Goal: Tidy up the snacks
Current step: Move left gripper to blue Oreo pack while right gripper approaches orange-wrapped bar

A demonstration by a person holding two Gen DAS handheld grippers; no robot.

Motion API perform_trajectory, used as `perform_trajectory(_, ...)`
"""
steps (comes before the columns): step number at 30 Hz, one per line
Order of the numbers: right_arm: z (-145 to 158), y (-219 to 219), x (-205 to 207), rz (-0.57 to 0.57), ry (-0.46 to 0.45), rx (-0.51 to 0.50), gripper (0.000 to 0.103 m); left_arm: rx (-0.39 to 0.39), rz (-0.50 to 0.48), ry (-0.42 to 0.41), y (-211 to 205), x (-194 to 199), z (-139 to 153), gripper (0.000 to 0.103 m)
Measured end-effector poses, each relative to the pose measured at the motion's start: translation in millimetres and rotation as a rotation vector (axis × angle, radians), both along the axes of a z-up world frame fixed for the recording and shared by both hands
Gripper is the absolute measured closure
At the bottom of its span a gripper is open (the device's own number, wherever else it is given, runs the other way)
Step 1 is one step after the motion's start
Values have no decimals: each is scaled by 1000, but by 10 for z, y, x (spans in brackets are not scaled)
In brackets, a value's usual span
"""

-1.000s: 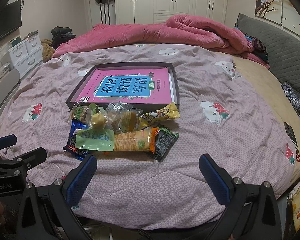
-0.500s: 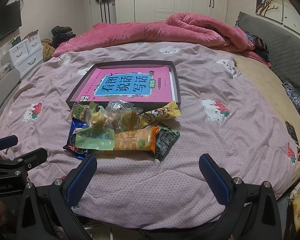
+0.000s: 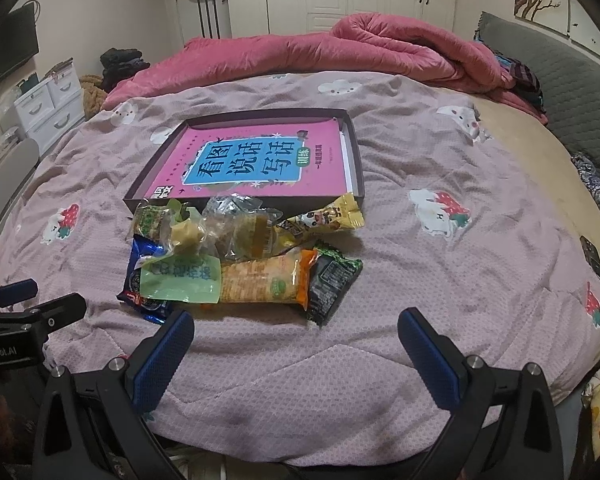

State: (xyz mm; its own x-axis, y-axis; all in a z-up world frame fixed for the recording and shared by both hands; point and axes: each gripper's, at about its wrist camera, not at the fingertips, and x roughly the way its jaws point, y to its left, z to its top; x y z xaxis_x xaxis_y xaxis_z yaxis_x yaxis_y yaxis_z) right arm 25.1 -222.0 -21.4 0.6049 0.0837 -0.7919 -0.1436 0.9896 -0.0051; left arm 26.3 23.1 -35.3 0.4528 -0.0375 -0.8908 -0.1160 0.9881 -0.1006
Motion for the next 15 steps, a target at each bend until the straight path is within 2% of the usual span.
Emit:
perform_trajectory(6,-97,-176,180,-37,39,54,1,-27,-20,52,17,182,-189,0)
perform_trajectory(10,-221,-256,318,-44,84,96,6,-37,-49,89,-38,337,-369,0)
perform_trajectory(13,-344,-282,424,-36,136,128,15,-56,-70,102,-106,415,-456,0)
perform_trajectory(15,-423,-293,493,-35,165,133,17,-49,-92,105,-173,448,-496,0)
